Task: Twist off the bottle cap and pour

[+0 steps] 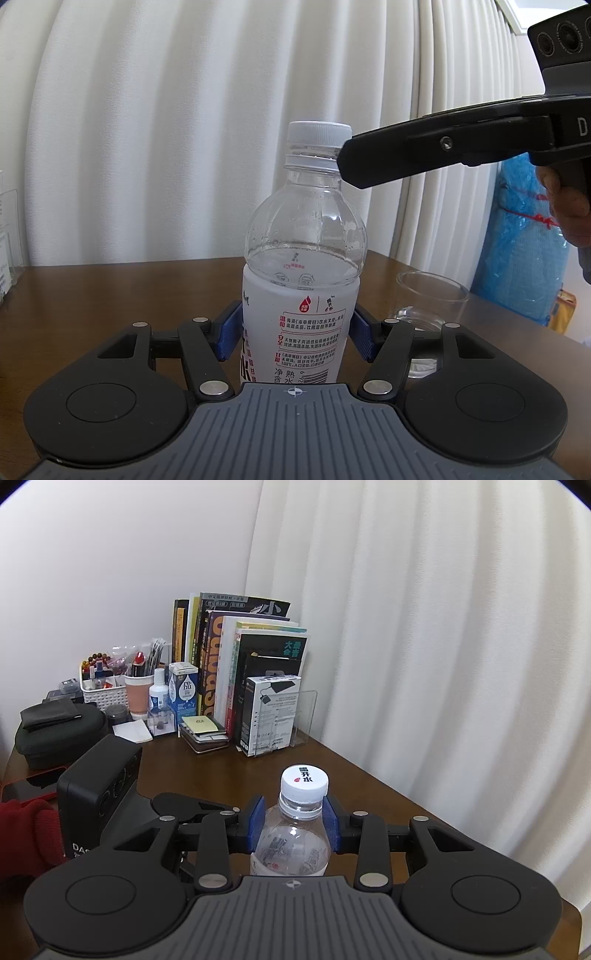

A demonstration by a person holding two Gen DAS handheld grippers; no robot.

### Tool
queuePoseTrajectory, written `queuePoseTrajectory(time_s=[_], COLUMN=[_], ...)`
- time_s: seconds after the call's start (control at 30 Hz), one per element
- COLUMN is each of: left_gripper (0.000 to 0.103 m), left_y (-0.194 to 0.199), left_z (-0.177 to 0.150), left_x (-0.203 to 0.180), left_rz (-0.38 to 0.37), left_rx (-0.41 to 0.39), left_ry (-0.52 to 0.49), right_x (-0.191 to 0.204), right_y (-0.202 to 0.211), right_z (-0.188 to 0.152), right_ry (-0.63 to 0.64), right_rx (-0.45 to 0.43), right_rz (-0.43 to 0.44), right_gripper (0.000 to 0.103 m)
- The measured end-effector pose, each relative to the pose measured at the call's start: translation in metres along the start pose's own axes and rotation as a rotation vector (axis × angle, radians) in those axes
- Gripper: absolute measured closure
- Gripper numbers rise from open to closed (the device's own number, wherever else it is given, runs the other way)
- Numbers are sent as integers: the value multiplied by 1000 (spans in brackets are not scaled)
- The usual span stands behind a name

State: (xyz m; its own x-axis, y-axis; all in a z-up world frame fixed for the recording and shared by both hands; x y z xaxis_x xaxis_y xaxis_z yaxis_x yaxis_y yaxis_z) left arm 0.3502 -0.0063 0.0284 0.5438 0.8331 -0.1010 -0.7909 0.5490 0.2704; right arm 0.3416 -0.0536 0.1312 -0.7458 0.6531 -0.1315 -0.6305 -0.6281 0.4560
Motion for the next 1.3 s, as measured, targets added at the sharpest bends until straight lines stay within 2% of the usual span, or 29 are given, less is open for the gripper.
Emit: queuePoseTrajectory(time_s=[0.1,0.5,1.3], left_gripper=[43,43,43], left_y=[0,-1,-3], left_z=[0,1,0], left_x=[2,3,5], left_rz=[-3,-6,-13], left_rx=[0,3,3], left_ry=[-1,-3,-5], right_x=[-3,-4,2], right_y=[-1,-11,-4], right_z=[3,11,5], right_ry=[0,-11,1], right_rx=[-9,-40,-29], right_rz=[-17,-6,-10], right_gripper=[58,57,57])
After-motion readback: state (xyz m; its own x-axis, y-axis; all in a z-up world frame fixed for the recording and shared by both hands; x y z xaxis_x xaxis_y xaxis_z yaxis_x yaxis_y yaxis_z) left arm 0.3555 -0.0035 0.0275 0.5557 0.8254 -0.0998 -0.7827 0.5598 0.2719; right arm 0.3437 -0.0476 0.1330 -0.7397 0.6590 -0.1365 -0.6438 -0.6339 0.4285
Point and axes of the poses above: each gripper's, at about its wrist camera, not at the fingertips, and y roughly against the way its jaws point, x to its left, z to its top, the point moved 10 cm from there along -y, roughly the way its jaws point, and after that the axes turned 1 degree about -y, right-handed, at the moved point
